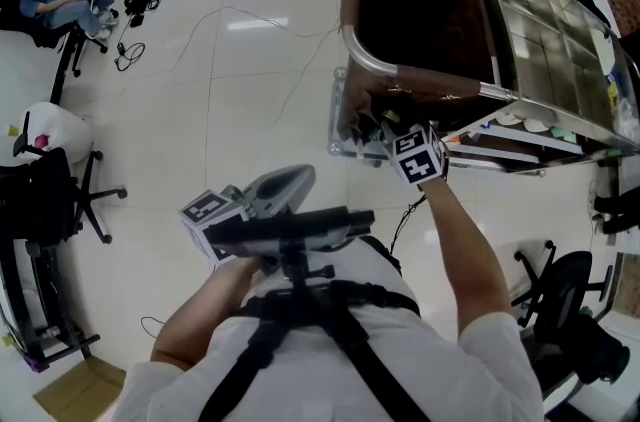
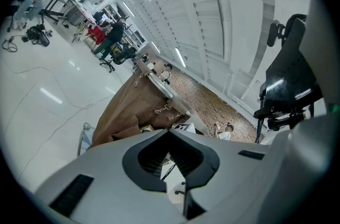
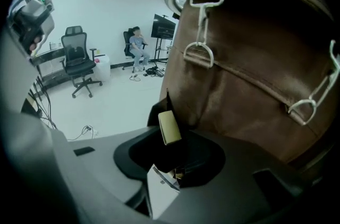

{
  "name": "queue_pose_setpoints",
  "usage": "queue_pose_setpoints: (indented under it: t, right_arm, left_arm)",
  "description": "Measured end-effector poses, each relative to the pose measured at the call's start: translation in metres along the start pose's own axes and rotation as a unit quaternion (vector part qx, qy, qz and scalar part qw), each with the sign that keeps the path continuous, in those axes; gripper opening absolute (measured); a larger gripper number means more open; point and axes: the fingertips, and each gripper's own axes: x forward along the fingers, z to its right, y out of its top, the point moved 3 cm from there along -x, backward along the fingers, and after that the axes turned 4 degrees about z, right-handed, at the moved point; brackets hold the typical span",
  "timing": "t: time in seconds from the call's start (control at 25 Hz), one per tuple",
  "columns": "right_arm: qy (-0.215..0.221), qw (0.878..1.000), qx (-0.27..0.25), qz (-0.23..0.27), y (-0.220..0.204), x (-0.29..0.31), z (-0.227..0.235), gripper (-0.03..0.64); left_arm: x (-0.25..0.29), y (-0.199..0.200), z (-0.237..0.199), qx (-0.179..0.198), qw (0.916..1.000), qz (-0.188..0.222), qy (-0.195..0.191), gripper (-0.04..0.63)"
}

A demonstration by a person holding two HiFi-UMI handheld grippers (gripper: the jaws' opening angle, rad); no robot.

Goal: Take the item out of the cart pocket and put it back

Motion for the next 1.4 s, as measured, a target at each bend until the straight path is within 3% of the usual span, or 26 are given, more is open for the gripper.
queue_pose_setpoints:
  t: [0.32,1.4]
  right_arm:
    - [-0.017,0.997,0.066,0.020,0.004,-0.009,0.009,0.091]
    - [-0.039,0.991,0.118,0.045,0.015,-0.046,0.005,0.078]
  left_arm:
    - [-0.003,0.002,0.001,-0.003,1.0000,0.008,0.000,-0.005]
    - [0.002,0.008,0.001,-0.008,0.9999,0.011,-0.009,-0.006]
